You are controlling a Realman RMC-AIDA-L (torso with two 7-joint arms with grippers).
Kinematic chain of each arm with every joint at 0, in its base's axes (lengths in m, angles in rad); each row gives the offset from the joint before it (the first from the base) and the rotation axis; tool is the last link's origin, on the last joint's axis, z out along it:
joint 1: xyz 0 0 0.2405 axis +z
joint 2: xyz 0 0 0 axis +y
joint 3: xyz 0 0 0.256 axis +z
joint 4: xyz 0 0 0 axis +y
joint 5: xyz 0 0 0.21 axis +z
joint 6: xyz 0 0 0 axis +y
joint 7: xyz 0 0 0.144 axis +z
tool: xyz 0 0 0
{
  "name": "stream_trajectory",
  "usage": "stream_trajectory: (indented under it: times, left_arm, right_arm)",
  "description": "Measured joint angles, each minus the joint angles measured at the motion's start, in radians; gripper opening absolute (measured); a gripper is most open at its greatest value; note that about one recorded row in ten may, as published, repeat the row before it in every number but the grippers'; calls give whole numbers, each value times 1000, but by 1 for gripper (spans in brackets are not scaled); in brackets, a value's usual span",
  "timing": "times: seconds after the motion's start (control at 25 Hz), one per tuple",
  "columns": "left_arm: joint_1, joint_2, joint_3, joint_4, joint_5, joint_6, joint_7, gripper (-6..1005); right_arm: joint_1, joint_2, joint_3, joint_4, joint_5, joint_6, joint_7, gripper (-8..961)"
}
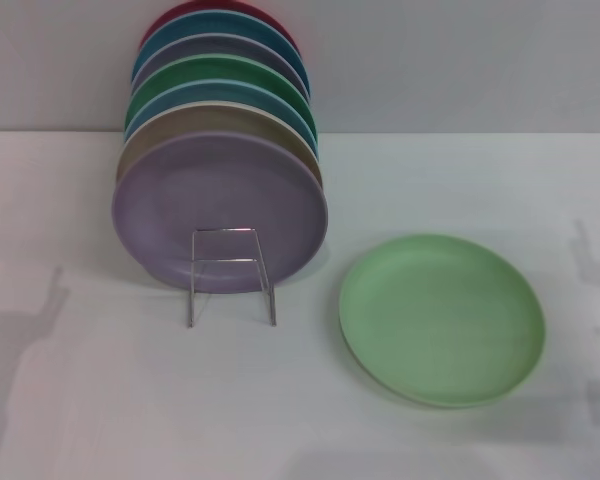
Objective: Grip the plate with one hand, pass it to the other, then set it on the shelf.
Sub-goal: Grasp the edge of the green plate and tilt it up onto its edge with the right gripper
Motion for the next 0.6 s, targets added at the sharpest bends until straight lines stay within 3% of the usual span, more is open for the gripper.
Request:
stream_trajectory:
  times: [0.6]
  left_arm:
    - [6,-2,0,-7,1,7,0,859]
  right_arm:
    - [-2,1,5,27,1,-2,-47,652]
